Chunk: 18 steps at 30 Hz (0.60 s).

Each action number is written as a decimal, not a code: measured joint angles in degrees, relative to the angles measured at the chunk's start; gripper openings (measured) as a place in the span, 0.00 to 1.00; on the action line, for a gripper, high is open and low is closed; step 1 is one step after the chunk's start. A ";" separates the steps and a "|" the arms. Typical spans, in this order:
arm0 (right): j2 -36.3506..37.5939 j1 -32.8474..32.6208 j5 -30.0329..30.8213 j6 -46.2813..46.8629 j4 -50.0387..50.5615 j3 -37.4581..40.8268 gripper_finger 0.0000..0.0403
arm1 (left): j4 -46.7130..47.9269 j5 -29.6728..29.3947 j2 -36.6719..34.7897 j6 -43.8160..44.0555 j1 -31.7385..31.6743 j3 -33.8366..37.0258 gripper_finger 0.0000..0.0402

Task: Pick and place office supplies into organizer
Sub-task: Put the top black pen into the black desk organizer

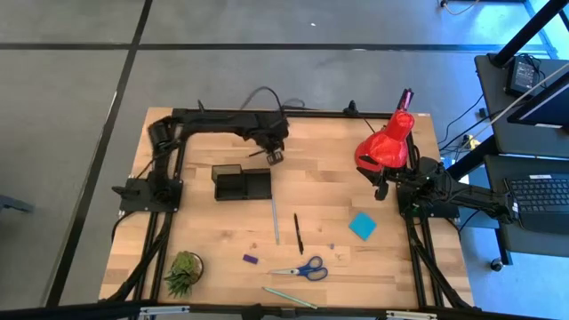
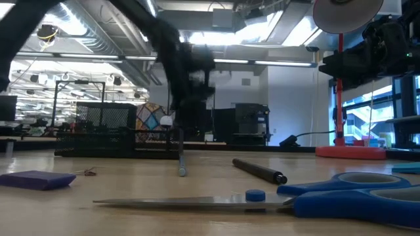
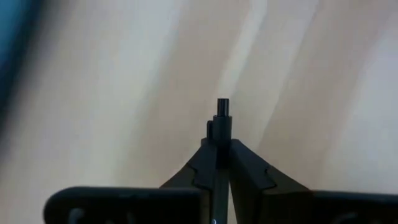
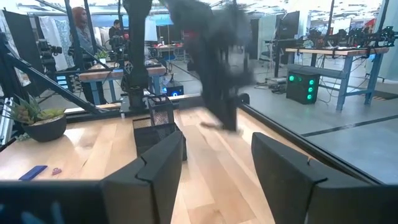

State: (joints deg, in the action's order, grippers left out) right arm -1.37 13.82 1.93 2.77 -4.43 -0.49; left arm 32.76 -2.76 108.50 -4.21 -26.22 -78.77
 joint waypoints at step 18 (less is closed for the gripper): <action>0.00 0.00 -0.04 1.61 1.75 0.00 0.48 | -6.10 2.77 -36.61 0.67 4.10 8.56 0.05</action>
State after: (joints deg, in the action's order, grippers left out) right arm -1.37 13.82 1.89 4.38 -2.68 -0.49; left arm 26.66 0.02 71.89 -3.54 -22.12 -70.22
